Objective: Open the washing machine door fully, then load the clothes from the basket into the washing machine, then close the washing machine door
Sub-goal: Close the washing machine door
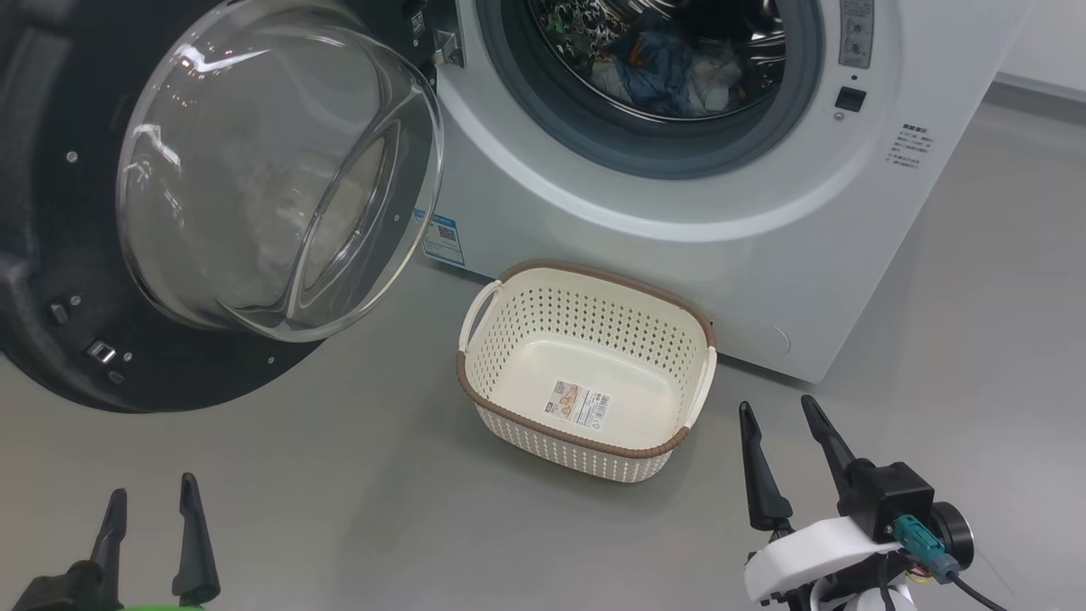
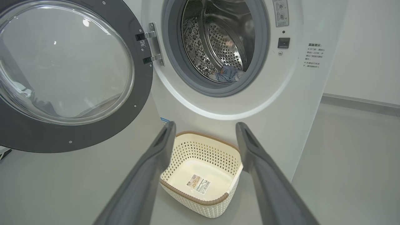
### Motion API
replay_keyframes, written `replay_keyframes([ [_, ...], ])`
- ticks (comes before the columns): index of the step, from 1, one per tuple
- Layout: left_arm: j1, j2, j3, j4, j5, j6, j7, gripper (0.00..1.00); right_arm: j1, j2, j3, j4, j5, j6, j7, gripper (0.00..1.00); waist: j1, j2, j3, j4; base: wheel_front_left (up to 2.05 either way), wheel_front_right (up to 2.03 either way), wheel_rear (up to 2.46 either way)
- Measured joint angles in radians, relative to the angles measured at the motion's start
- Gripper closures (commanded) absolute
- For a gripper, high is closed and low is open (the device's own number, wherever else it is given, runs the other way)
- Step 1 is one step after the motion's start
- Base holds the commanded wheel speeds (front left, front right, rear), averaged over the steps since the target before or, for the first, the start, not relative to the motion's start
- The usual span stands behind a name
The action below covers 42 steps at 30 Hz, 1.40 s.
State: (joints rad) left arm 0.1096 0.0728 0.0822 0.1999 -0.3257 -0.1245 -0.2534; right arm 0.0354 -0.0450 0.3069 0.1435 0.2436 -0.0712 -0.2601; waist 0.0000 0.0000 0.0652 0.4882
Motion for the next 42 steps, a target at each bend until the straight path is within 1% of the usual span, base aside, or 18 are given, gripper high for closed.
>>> replay_keyframes([
  [7, -0.003, -0.004, 0.017, 0.002, 0.0, 0.0, 0.0, 0.0, -0.011, 0.0, 0.01, 0.01, 0.0, 0.0, 0.0, 0.0, 0.0, 0.0, 0.0, 0.016, 0.0, 0.0, 0.0],
  [28, -0.003, -0.014, 0.03, -0.002, 0.0, 0.0, 0.0, 0.0, -0.018, -0.001, 0.018, 0.025, 0.0, 0.0, 0.0, 0.0, 0.0, 0.0, 0.002, 0.021, 0.0, 0.0, 0.0],
  [29, -0.003, -0.015, 0.029, -0.005, 0.0, 0.0, 0.0, 0.05, -0.018, -0.001, 0.018, 0.025, 0.0, 0.0, 0.0, 0.0, 0.0, 0.0, 0.002, 0.021, 0.0, 0.0, 0.0],
  [30, -0.004, -0.015, 0.028, -0.008, 0.0, 0.0, 0.0, 0.55, -0.018, -0.001, 0.018, 0.025, 0.0, 0.0, 0.0, 0.0, 0.0, 0.0, 0.002, 0.021, 0.0, 0.0, 0.0],
  [31, -0.004, -0.015, 0.027, -0.011, 0.0, 0.0, 0.0, 0.95, -0.018, -0.001, 0.019, 0.026, 0.0, 0.0, 0.0, 0.0, 0.0, 0.0, 0.002, 0.021, 0.0, 0.0, 0.0],
  [32, -0.004, -0.015, 0.025, -0.012, 0.0, 0.0, 0.0, 1.0, -0.018, -0.001, 0.019, 0.026, 0.0, 0.0, 0.0, 0.0, 0.0, 0.0, 0.002, 0.021, 0.0, 0.0, 0.0],
  [38, -0.004, -0.016, 0.015, -0.013, -0.005, 0.0, 0.0, 1.0, -0.019, -0.001, 0.023, 0.027, 0.001, 0.0, 0.0, 0.0, 0.0, 0.0, 0.003, 0.019, 0.0, 0.0, 0.0],
  [42, -0.005, -0.019, 0.026, -0.013, -0.041, 0.0, 0.0, 1.0, -0.023, -0.001, 0.025, 0.028, 0.001, 0.0, 0.0, 0.0, 0.0, 0.0, 0.003, 0.016, 0.0, 0.0, 0.0],
])
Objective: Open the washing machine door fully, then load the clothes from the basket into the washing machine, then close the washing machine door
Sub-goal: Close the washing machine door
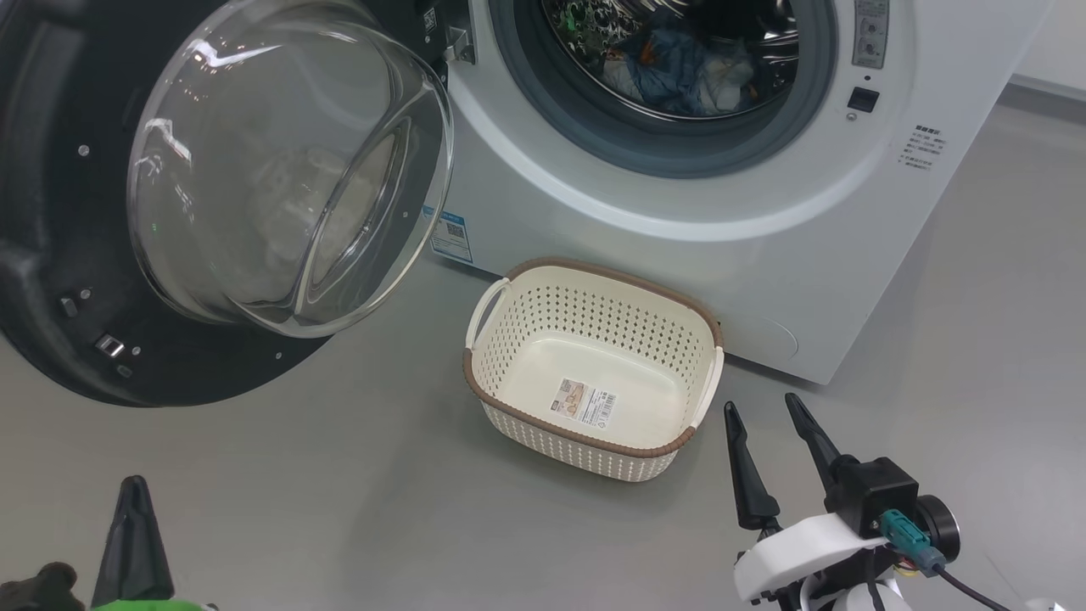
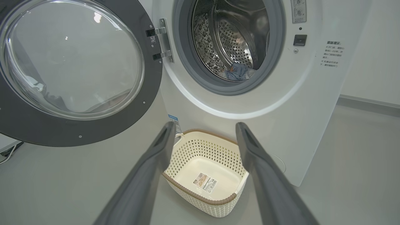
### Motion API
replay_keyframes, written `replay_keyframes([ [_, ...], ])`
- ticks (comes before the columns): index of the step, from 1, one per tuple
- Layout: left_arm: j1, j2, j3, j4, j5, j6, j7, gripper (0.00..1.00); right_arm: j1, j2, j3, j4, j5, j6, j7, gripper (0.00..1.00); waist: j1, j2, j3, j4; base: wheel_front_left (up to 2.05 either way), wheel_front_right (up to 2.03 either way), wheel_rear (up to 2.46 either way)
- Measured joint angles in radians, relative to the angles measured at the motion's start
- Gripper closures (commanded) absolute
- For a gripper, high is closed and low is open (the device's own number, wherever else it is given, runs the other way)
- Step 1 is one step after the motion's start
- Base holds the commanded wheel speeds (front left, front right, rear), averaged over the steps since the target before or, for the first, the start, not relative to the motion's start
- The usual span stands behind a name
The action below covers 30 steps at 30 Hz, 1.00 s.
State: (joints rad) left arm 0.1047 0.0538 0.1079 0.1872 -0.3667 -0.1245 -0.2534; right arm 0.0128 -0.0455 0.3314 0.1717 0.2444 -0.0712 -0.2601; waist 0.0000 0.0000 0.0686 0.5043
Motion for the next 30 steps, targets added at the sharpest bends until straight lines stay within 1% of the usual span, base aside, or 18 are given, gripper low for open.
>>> replay_keyframes([
  [3, -0.004, -0.001, 0.015, -0.002, -0.05, 0.0, 0.0, 1.0, -0.003, 0.0, 0.001, 0.001, 0.001, 0.0, 0.0, 0.0, 0.0, 0.0, 0.0, -0.003, 0.0, 0.0, 0.0],
  [7, -0.037, 0.002, 0.033, -0.007, -0.088, 0.0, 0.0, 1.0, -0.004, 0.0, 0.002, 0.003, 0.005, 0.0, 0.0, 0.0, 0.0, 0.0, -0.002, -0.009, 0.0, 0.0, 0.0],
  [14, -0.102, 0.027, 0.111, -0.007, -0.191, 0.0, 0.0, 1.0, -0.004, 0.0, 0.008, 0.007, 0.01, 0.0, 0.0, 0.0, 0.0, 0.0, -0.006, -0.017, 0.0, 0.0, 0.0],
  [18, -0.148, 0.074, 0.151, 0.002, -0.233, 0.0, 0.0, 1.0, -0.004, 0.0, 0.015, 0.009, 0.01, 0.0, 0.0, 0.0, 0.0, 0.0, -0.006, -0.023, 0.0, 0.0, 0.0],
  [21, -0.182, 0.097, 0.176, 0.016, -0.266, 0.0, 0.0, 1.0, -0.004, 0.0, 0.021, 0.012, 0.011, 0.0, 0.0, 0.0, 0.0, 0.0, -0.006, -0.028, 0.0, 0.0, 0.0],
  [23, -0.207, 0.11, 0.192, 0.03, -0.306, 0.0, 0.0, 1.0, -0.004, 0.0, 0.024, 0.013, 0.011, 0.0, 0.0, 0.0, 0.0, 0.0, -0.007, -0.031, 0.0, 0.0, 0.0],
  [26, -0.261, 0.123, 0.244, 0.057, -0.374, 0.0, -0.003, 1.0, -0.004, 0.0, 0.027, 0.013, 0.013, 0.0, 0.0, 0.0, 0.0, 0.0, -0.007, -0.037, 0.0, 0.0, 0.0],
  [28, -0.281, 0.154, 0.262, 0.069, -0.384, 0.0, -0.003, 1.0, -0.005, -0.001, 0.036, 0.015, 0.018, 0.008, 0.0, 0.0, 0.0, 0.0, -0.006, -0.042, 0.0, 0.0, 0.0],
  [30, -0.305, 0.178, 0.286, 0.089, -0.423, 0.0, 0.002, 1.0, -0.006, 0.0, 0.041, 0.018, 0.018, 0.008, 0.0, 0.0, 0.0, 0.0, -0.004, -0.05, 0.0, 0.0, 0.0],
])
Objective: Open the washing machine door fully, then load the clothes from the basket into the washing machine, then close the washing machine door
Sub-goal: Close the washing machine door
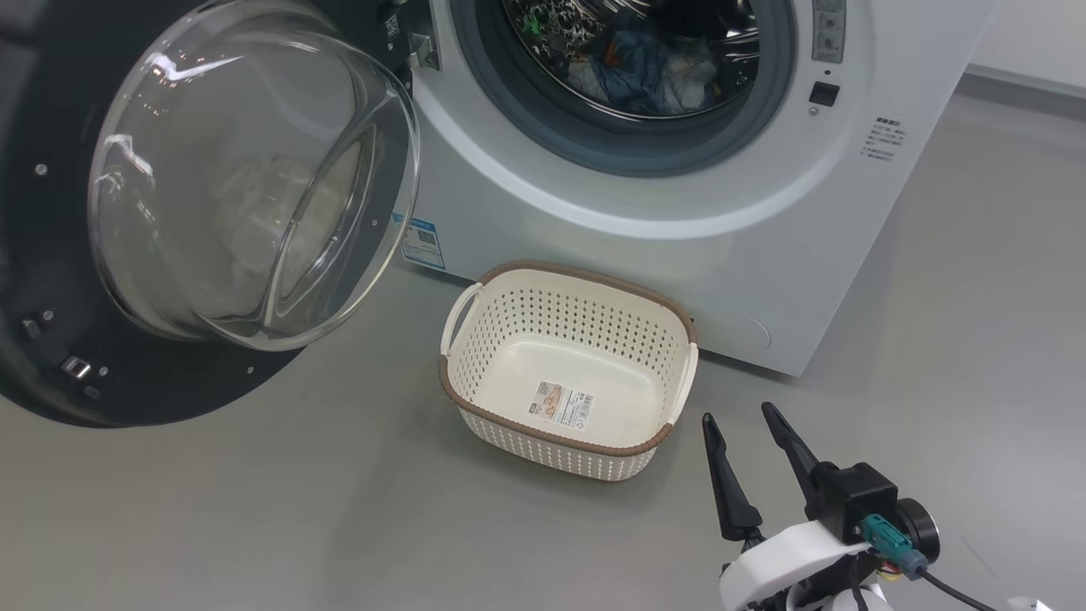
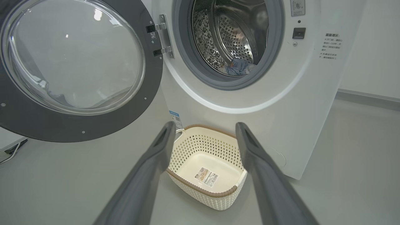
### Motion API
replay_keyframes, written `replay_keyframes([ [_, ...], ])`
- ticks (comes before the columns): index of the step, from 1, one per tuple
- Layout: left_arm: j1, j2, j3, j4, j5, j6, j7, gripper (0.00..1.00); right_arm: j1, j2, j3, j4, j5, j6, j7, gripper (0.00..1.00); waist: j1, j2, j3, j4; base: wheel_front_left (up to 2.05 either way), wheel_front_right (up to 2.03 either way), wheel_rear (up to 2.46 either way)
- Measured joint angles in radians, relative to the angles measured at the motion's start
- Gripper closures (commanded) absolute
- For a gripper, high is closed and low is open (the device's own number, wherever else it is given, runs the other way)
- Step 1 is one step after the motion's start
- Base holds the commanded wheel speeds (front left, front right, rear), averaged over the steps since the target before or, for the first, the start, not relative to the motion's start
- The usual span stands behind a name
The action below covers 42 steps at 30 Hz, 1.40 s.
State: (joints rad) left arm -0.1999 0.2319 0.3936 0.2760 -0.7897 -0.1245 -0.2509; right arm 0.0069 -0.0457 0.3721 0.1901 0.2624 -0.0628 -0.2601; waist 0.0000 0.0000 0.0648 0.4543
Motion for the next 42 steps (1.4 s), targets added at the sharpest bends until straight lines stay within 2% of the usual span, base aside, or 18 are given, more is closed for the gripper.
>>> replay_keyframes([
  [5, -0.05, 0.058, 0.039, 0.072, -0.036, 0.0, 0.048, 1.0, -0.009, -0.001, 0.01, 0.002, 0.002, 0.0, 0.0, 0.0, 0.0, 0.0, 0.009, -0.02, 0.0, 0.0, 0.0],
  [11, -0.167, 0.068, 0.073, 0.138, -0.231, 0.0, 0.153, 1.0, -0.021, -0.001, 0.009, 0.006, 0.002, 0.0, 0.0, 0.0, 0.0, 0.0, 0.023, -0.046, 0.0, 0.0, 0.0],
  [14, -0.223, 0.094, 0.087, 0.169, -0.323, 0.0, 0.225, 1.0, -0.028, -0.001, 0.01, 0.009, 0.001, 0.0, 0.0, 0.0, 0.0, 0.0, 0.032, -0.055, 0.0, 0.0, 0.0],
  [19, -0.299, 0.139, 0.177, 0.262, -0.465, 0.0, 0.331, 1.0, -0.049, -0.002, 0.016, 0.011, 0.0, -0.001, 0.0, 0.0, 0.0, 0.0, 0.049, -0.072, 0.0, 0.0, 0.0],
  [24, -0.365, 0.174, 0.289, 0.339, -0.584, 0.032, 0.393, 1.0, -0.051, -0.003, 0.021, 0.016, -0.001, -0.001, 0.0, 0.0, 0.0, 0.0, 0.064, -0.089, 0.0, 0.0, 0.0],
  [36, -0.427, 0.242, 0.281, 0.442, -0.642, 0.086, 0.548, 1.0, -0.068, -0.003, 0.021, 0.021, -0.008, -0.01, 0.0, 0.0, 0.0, 0.0, 0.09, -0.113, 0.0, 0.0, 0.0],
  [42, -0.427, 0.248, 0.258, 0.493, -0.642, 0.095, 0.621, 1.0, -0.069, -0.003, 0.02, 0.027, -0.009, -0.011, 0.0, 0.0, 0.0, 0.0, 0.098, -0.118, 0.0, 0.0, 0.0],
])
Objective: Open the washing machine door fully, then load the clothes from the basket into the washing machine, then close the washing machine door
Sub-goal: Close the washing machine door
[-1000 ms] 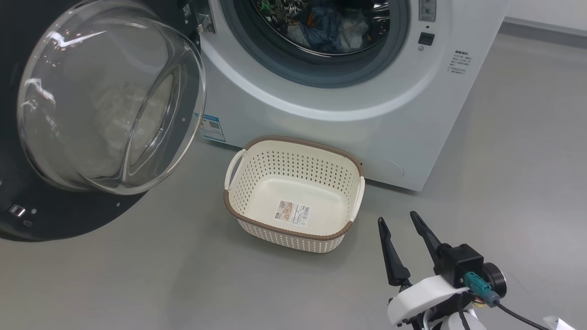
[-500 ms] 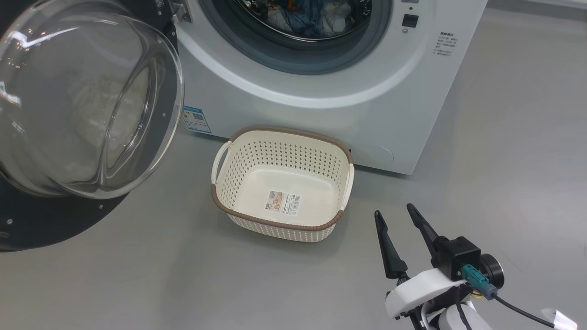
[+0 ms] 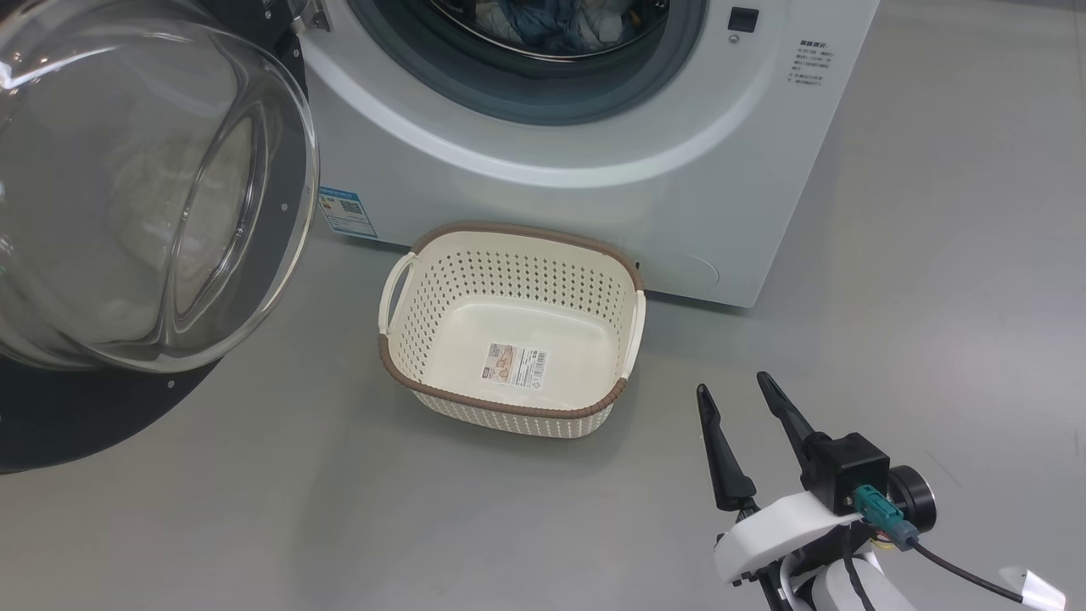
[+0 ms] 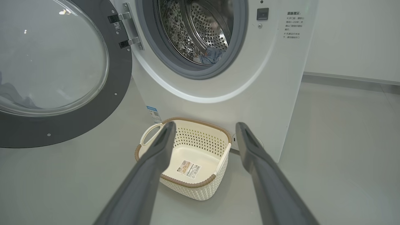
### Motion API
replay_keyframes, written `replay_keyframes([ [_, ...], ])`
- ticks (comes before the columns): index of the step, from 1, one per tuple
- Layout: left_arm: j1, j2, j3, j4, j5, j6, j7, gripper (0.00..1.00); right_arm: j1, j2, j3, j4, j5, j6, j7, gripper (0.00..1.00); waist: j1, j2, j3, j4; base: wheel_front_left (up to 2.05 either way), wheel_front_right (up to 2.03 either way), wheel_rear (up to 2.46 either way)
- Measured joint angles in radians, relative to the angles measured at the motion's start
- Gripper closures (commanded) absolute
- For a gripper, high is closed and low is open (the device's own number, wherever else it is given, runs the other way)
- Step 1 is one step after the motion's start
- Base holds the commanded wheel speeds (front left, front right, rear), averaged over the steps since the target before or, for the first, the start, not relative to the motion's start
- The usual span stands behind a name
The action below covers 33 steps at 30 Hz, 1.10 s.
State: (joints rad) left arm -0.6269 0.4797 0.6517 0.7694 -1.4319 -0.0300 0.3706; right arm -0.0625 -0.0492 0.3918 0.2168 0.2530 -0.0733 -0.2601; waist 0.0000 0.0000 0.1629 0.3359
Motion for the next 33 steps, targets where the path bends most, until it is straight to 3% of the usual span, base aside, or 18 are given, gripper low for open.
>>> replay_keyframes([
  [26, -0.008, -0.011, -0.08, 0.057, -0.126, -0.067, 0.408, 1.0, -0.01, -0.001, 0.017, 0.032, 0.009, -0.001, 0.0, 0.0, 0.0, 0.0, -0.007, -0.001, 0.0, 0.0, 0.0],
  [33, 0.001, -0.088, -0.134, 0.051, -0.166, -0.08, 0.556, 1.0, -0.009, -0.001, 0.009, 0.041, 0.017, -0.001, 0.0, 0.0, 0.0, 0.0, -0.019, 0.011, 0.0, 0.0, 0.0],
])
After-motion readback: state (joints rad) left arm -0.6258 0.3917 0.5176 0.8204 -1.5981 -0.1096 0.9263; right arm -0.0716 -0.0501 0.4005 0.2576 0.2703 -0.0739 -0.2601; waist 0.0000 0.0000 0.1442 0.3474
